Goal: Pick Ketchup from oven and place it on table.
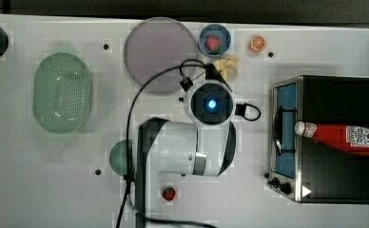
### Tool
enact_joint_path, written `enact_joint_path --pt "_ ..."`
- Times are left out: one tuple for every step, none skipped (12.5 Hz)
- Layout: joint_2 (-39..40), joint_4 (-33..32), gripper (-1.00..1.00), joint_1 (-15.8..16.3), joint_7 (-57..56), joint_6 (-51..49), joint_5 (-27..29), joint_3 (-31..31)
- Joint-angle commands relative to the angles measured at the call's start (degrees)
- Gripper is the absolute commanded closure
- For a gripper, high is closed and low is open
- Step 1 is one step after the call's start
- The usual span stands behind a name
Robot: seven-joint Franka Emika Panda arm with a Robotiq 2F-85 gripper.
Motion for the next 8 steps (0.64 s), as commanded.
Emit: enact_joint_path --pt "-1.8 3.7 -1.0 -0.9 -0.5 -7.8 1.2 0.1" --pt "-2.5 5.9 -1.0 -0.8 -0.1 -10.4 1.2 0.1" --pt "-3.1 8.3 -1.0 -0.8 0.0 -12.9 1.2 0.1" --pt "-3.6 11.0 -1.0 -0.8 0.0 -15.5 1.2 0.2" --pt "-3.8 13.3 -1.0 -0.8 0.0 -18.2 1.1 0.1" --pt "-3.8 15.5 -1.0 -0.8 0.0 -21.7 1.1 0.1" --pt "-3.8 17.6 -1.0 -0.8 0.1 -25.5 1.1 0.1" --pt "-3.8 19.6 -1.0 -0.8 0.5 -28.0 1.0 0.1"
